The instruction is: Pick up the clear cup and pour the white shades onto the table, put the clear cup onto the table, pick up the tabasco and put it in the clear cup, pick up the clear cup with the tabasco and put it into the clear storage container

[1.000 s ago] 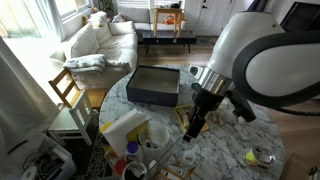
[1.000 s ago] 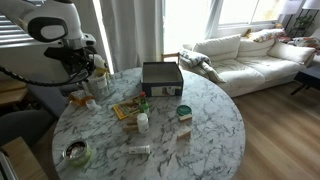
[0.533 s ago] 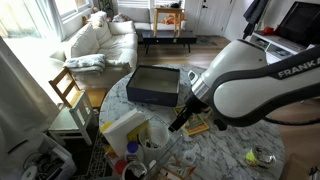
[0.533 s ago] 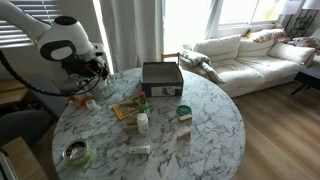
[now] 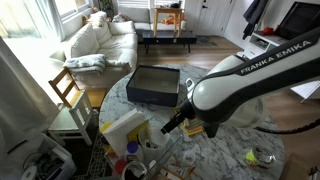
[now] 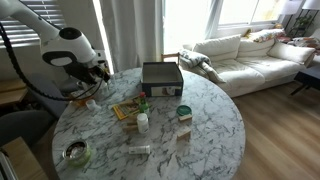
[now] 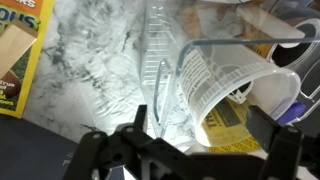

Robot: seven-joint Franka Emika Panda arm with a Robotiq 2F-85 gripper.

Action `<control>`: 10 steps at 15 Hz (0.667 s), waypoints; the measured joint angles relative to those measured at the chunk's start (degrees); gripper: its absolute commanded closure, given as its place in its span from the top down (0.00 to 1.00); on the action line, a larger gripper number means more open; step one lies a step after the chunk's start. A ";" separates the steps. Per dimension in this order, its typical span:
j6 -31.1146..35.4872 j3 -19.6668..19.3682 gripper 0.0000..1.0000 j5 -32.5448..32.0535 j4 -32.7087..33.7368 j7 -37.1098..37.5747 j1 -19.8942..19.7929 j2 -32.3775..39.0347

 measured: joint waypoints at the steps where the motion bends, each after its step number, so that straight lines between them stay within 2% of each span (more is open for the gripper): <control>1: 0.00 0.50 0.77 2.18 0.55 -1.85 -0.11 0.39; 5: -0.02 1.79 0.47 9.13 2.21 -8.43 -0.50 1.47; 6: -0.02 1.85 0.37 10.41 2.40 -9.88 -0.70 1.47; 10: -0.37 1.94 0.08 13.75 2.48 -13.89 -1.49 1.64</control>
